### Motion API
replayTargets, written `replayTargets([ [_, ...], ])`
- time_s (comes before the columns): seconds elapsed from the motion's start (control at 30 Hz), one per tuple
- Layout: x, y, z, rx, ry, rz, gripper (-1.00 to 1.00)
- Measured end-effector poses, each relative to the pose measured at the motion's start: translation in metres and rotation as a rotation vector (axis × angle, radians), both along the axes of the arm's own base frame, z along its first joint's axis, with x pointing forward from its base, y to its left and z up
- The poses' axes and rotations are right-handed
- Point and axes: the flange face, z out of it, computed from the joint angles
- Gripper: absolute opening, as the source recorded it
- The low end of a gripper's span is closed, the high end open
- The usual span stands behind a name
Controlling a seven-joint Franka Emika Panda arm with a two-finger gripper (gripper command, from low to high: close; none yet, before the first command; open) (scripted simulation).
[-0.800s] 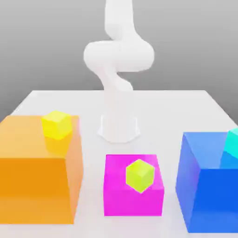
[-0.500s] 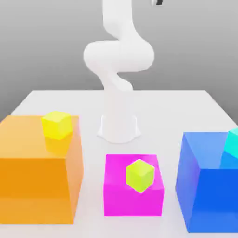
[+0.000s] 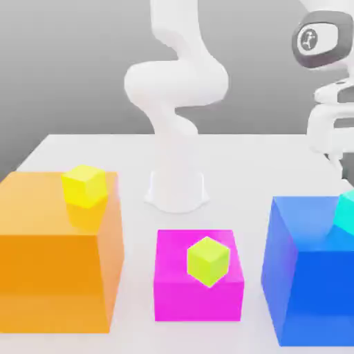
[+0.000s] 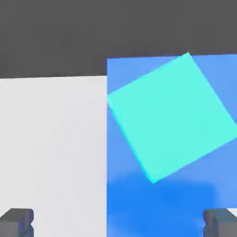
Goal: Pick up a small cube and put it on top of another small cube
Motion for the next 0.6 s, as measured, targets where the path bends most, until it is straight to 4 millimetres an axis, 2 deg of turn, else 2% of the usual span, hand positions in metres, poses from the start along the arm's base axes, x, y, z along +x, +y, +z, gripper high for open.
replayTargets([
  [0.1, -0.041, 0.003, -0.056, -0.009, 0.066, -0.068, 0.00],
  [0.2, -0.078, -0.014, -0.105, -0.013, 0.119, -0.173, 0.00],
  [0.27, -0.079, -0.027, -0.124, -0.003, 0.131, -0.234, 0.00],
  [0.43, -0.081, -0.029, -0.172, 0.002, 0.136, -0.248, 0.00],
  [0.47, -0.082, -0.030, -0.180, 0.002, 0.137, -0.249, -1.00],
  [0.6, -0.082, -0.029, -0.180, 0.004, 0.137, -0.249, -1.00],
])
